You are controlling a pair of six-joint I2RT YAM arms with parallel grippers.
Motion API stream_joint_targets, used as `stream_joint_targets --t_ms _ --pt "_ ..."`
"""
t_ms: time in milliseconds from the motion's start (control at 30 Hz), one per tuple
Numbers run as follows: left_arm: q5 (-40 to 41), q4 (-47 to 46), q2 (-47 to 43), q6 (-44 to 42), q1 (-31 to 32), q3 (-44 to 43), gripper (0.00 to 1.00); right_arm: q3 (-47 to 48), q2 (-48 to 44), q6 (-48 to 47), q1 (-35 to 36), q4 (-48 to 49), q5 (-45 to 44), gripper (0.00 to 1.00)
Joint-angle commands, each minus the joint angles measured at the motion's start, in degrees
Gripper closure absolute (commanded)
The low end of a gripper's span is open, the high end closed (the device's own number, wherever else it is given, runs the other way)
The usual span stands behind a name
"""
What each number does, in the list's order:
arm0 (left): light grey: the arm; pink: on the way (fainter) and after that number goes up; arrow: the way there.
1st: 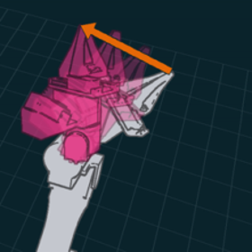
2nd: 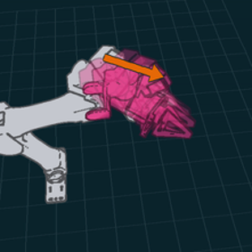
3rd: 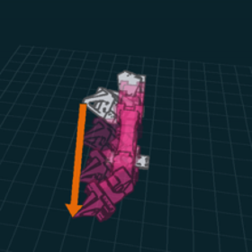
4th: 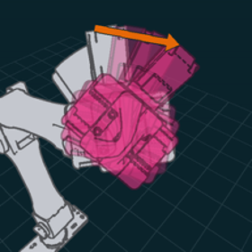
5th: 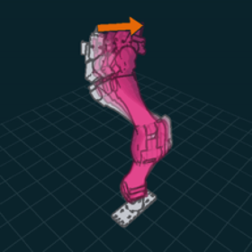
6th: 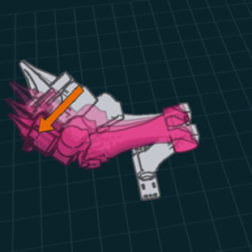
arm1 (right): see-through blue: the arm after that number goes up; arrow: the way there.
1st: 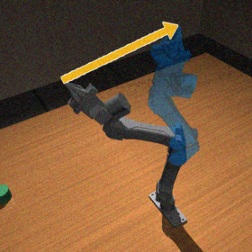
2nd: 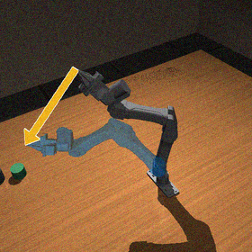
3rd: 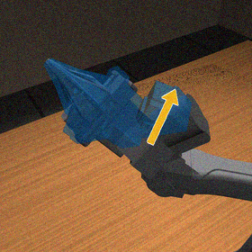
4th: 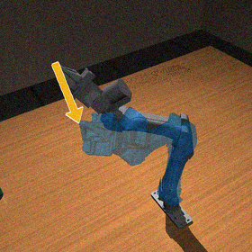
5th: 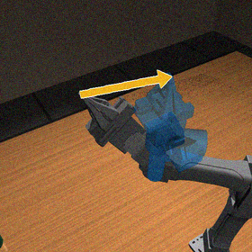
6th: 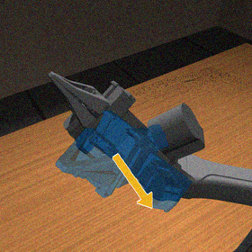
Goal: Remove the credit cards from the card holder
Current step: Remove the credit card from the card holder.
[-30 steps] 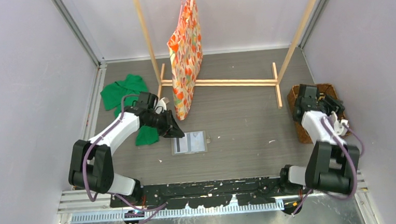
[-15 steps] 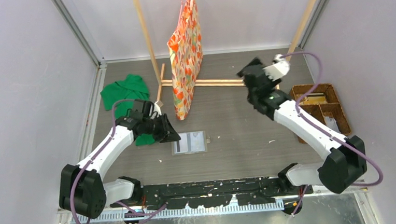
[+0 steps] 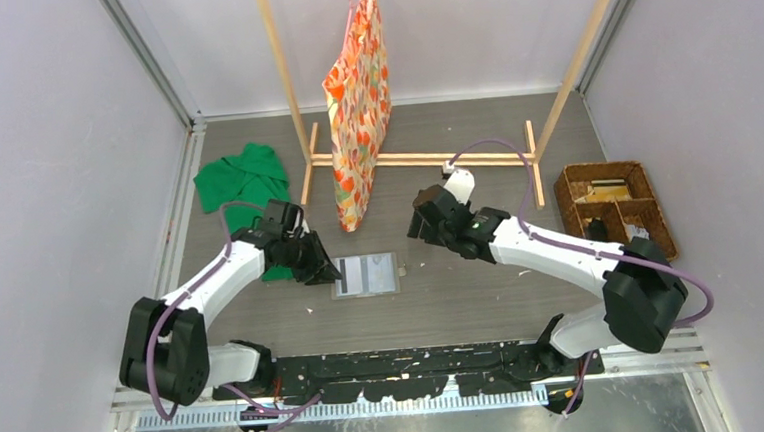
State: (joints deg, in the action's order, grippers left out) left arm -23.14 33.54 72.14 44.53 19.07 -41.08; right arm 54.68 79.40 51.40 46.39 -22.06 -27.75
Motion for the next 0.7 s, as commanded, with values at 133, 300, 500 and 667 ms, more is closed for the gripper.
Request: stream_joint_targets --t_ms 133,300,500,667 --pt "3.3 -2.5 4.4 -0.4 0.2 -1.8 0.76 -1.0 4.2 0.5 4.2 5.6 11.6 0.45" --pt "3.7 -3.4 6.6 -0.4 0.2 -1.5 0.75 1.1 8.0 0.0 6.4 7.8 14.2 0.53" --pt "4.1 -5.2 7.7 -0.2 0.2 -1.4 0.75 3.4 12.1 -1.1 8.0 10.1 16.8 0.59" --pt "3.8 -6.6 9.9 -0.2 0.2 -1.8 0.75 6.1 16.9 -1.9 8.1 9.7 19.6 0.60"
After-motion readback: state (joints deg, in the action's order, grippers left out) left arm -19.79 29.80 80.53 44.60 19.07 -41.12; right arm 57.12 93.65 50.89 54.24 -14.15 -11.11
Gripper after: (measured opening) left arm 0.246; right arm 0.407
